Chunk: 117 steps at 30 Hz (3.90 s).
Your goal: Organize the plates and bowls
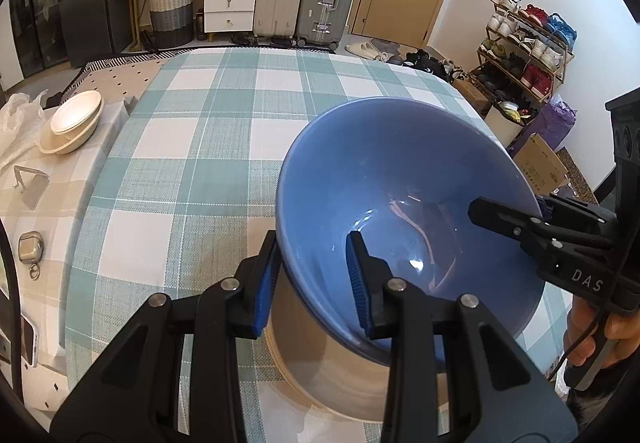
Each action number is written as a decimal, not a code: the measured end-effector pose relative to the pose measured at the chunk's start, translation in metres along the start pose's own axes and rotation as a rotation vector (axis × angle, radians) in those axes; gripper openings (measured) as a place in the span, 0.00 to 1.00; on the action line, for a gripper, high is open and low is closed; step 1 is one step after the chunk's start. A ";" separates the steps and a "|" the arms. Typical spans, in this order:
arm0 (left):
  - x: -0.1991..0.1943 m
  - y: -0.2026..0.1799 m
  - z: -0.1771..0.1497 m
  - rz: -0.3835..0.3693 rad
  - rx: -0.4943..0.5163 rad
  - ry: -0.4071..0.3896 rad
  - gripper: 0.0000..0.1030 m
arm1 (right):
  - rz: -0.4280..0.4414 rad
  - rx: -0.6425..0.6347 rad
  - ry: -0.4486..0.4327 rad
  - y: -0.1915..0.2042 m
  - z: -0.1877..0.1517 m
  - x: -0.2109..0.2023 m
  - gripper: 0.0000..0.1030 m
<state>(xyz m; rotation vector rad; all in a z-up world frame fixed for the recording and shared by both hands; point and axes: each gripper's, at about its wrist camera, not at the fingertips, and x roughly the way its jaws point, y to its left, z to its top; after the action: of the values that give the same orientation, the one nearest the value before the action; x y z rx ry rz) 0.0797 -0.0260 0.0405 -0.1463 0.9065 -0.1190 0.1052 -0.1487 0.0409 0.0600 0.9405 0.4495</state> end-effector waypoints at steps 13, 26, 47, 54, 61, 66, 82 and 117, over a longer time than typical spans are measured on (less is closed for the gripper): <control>0.000 -0.001 0.003 0.013 0.024 -0.031 0.36 | 0.002 -0.018 0.000 0.000 -0.001 -0.001 0.35; -0.050 0.001 -0.002 0.025 0.101 -0.202 0.81 | 0.055 -0.064 -0.116 0.007 -0.008 -0.041 0.84; -0.138 0.020 -0.090 0.040 0.090 -0.414 0.98 | 0.117 -0.164 -0.470 0.021 -0.074 -0.127 0.99; -0.149 0.035 -0.120 0.039 0.051 -0.441 0.98 | 0.100 -0.238 -0.525 0.033 -0.104 -0.144 0.99; -0.167 0.035 -0.148 0.066 0.059 -0.476 0.98 | 0.088 -0.280 -0.537 0.042 -0.133 -0.146 0.99; -0.176 0.031 -0.163 0.073 0.064 -0.490 0.98 | 0.084 -0.286 -0.529 0.041 -0.149 -0.145 0.99; -0.178 0.013 -0.183 0.083 0.105 -0.520 0.98 | 0.061 -0.218 -0.525 0.017 -0.177 -0.145 1.00; -0.167 0.016 -0.182 0.095 0.104 -0.510 0.98 | 0.088 -0.220 -0.534 0.017 -0.184 -0.148 1.00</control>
<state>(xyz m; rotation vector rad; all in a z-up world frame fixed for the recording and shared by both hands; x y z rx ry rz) -0.1656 0.0037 0.0563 -0.0322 0.3965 -0.0365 -0.1213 -0.2188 0.0489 0.0191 0.3616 0.5801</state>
